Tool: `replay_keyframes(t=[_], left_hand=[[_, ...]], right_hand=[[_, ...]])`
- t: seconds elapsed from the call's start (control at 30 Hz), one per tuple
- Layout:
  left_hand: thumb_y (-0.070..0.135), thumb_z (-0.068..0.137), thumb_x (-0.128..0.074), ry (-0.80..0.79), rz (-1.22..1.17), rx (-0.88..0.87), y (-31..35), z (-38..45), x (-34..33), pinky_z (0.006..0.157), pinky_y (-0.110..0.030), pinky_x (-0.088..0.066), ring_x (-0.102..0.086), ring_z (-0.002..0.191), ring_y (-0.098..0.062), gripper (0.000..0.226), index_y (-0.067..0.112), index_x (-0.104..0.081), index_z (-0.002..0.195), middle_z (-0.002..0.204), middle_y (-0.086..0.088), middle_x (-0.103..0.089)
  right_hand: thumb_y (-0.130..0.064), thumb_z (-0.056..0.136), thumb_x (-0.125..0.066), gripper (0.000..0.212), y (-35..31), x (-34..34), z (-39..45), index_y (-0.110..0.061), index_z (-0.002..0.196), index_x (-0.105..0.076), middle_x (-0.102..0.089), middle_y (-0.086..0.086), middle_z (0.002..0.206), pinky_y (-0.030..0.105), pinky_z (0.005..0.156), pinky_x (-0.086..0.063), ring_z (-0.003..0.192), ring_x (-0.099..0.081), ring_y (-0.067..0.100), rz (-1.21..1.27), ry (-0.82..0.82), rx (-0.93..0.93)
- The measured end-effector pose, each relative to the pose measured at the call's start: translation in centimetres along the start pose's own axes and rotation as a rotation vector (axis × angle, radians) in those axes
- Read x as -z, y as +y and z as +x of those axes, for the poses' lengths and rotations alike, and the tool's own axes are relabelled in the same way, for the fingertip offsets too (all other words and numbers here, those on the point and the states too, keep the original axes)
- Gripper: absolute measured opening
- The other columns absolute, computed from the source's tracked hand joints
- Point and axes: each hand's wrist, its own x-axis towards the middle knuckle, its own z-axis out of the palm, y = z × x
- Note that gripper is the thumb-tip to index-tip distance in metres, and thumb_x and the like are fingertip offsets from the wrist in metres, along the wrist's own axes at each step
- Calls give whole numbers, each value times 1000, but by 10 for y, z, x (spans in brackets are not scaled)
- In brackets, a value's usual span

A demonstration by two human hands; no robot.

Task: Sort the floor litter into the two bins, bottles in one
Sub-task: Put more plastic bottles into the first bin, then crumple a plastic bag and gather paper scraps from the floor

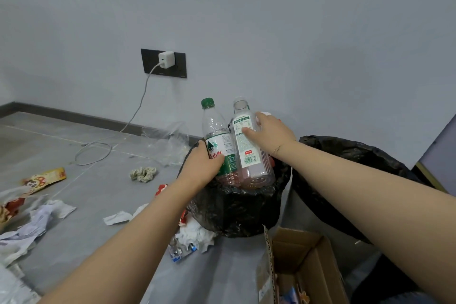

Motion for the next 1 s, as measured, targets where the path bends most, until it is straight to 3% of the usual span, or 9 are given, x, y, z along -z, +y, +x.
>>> replay_keyframes(t=[0.1, 0.2, 0.33, 0.47, 0.63, 0.73, 0.83, 1.0], left_hand=[[25, 88, -54, 77, -54, -44, -4, -8, 2, 77, -32, -47, -59, 98, -19, 23, 17, -54, 110, 113, -4, -63], [30, 87, -51, 108, -75, -83, 0, -25, 8, 92, -41, -50, -56, 111, -16, 36, 23, -55, 122, 123, 0, -59], [22, 92, -54, 109, -120, -60, 21, -48, 19, 99, -40, -47, -53, 115, -16, 41, 17, -49, 133, 128, 0, -54], [15, 91, -54, 47, -188, 14, 52, -69, 43, 94, -33, -48, -60, 104, -17, 29, 15, -63, 118, 114, -1, -65], [9, 92, -50, -28, -128, 209, 84, -97, 78, 82, -31, -49, -58, 96, -20, 23, 6, -63, 110, 109, -9, -64], [7, 91, -49, -39, -105, 279, 100, -106, 83, 81, -31, -48, -57, 99, -22, 24, 3, -61, 112, 114, -12, -62], [8, 90, -49, -37, -103, 254, 103, -114, 79, 70, -27, -46, -57, 97, -23, 20, 7, -62, 105, 111, -13, -62], [8, 93, -48, -42, -196, 222, 72, -139, 84, 66, -22, -44, -54, 83, -14, 14, 13, -62, 94, 94, -4, -60]], right_hand=[[-51, 88, -51, 46, 4, 9, -9, -12, 112, -54, -56, 5, 124, 37, 85, -49, 111, -56, 24, 45, 14, 5], [-40, 89, -56, 44, 2, 25, -24, -11, 123, -57, -57, 3, 127, 31, 92, -45, 115, -55, 19, 154, 33, 17], [-28, 89, -61, 29, -8, 39, -52, -13, 113, -66, -65, 1, 112, 23, 84, -41, 98, -56, 11, 349, -59, 76], [-25, 86, -64, 19, -20, 48, -71, -13, 98, -72, -70, 1, 103, 30, 87, -49, 98, -63, 14, 377, -132, 115], [-32, 84, -62, 22, -34, 69, -92, -17, 97, -71, -70, 3, 103, 39, 92, -50, 99, -62, 20, 306, -212, 126], [-25, 81, -63, 16, -45, 76, -106, -17, 92, -71, -68, 3, 93, 28, 76, -49, 89, -60, 18, 314, -223, 127], [-24, 81, -61, 7, -57, 76, -114, -20, 83, -67, -65, -1, 86, 23, 62, -40, 82, -58, 15, 297, -203, 142], [-23, 85, -59, 22, -74, 51, -131, -12, 99, -71, -69, 5, 103, 27, 78, -48, 94, -61, 19, 233, -290, 200]])
